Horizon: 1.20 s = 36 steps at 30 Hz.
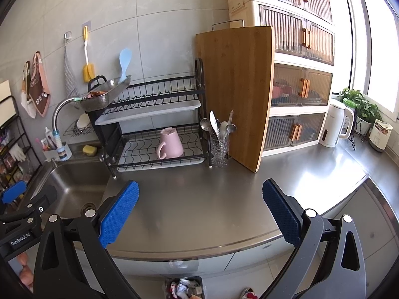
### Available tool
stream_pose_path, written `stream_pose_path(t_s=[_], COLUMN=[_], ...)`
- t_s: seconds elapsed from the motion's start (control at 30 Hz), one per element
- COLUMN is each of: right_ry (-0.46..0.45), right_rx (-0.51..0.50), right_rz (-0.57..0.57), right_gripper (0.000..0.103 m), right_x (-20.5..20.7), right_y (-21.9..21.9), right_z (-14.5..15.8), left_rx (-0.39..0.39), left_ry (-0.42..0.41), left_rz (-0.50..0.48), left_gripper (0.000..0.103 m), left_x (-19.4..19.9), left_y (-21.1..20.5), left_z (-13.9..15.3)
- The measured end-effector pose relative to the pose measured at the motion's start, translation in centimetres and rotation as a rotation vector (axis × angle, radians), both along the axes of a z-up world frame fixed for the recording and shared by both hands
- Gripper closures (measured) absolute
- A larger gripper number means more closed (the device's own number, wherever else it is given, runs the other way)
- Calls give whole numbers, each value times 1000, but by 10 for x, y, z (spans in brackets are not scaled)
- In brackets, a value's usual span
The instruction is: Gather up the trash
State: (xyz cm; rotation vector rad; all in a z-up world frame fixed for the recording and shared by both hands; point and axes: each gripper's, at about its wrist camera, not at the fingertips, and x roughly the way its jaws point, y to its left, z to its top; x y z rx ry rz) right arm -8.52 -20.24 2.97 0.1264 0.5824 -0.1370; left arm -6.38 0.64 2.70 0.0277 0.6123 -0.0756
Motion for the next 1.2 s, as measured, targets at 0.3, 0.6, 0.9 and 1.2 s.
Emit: stream_pose_path(t_s=[0.3,0.6,0.9,1.2], right_ry=[4,7,5,6], right_rx=[-9,-10,-8,-17], right_rz=[10,15,18,31], right_gripper=[3,3,3,3], right_x=[2,4,5,8], right_y=[3,3,3,10], right_z=[1,1,1,0], left_rx=[-2,-4,-7,-19], left_ry=[2,3,4,12], left_rz=[4,7,16,29], left_gripper=[8,8,8,8], left_x=[1,1,1,2], left_y=[1,2,5,11], left_z=[0,1,1,-1])
